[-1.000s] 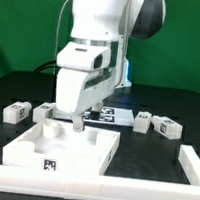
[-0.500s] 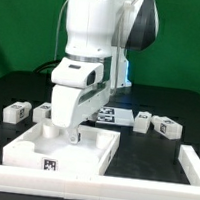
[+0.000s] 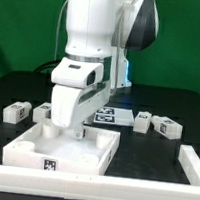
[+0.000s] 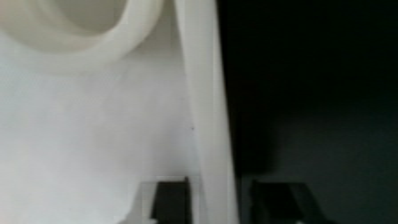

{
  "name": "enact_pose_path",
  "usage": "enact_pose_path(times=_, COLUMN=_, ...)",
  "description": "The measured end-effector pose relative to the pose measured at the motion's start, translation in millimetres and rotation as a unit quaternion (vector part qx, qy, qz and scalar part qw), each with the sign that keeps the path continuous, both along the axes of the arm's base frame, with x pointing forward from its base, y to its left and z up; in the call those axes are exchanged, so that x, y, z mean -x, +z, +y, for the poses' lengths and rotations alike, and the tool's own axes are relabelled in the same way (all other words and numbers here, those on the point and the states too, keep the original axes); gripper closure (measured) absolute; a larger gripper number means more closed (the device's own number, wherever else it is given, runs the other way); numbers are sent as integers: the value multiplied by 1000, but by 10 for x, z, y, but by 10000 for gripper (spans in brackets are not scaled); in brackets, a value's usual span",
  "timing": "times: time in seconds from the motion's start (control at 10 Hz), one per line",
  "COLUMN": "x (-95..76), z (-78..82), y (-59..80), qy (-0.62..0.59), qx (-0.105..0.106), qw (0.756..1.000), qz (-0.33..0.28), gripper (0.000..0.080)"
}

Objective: Assemble one leg

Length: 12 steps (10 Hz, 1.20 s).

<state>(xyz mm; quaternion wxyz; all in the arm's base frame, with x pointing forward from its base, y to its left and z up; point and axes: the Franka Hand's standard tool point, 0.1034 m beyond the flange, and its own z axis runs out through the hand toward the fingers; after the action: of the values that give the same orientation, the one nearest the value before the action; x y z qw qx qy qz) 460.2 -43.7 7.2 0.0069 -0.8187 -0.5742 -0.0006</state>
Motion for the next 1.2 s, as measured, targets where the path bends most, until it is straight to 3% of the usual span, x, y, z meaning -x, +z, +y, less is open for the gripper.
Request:
enact_pose_path(times=0.1, x=-4, z=-2, y=2, qy=-1, qx=0, qw=1000, qz=-1, gripper=673)
enact_pose_path(times=0.2, x=-4, z=-4, y=2, qy=-1, qx=0, qw=1000, qz=-1, gripper=744)
enact_pose_path(times=1.0, x=-5, z=-6, y=3, qy=4, qx=0, qw=1000, qz=-1, gripper=742)
enact_pose_path(times=1.2, x=-52, z=32, y=7, qy=98, qx=7, qw=995, qz=-4, gripper=742)
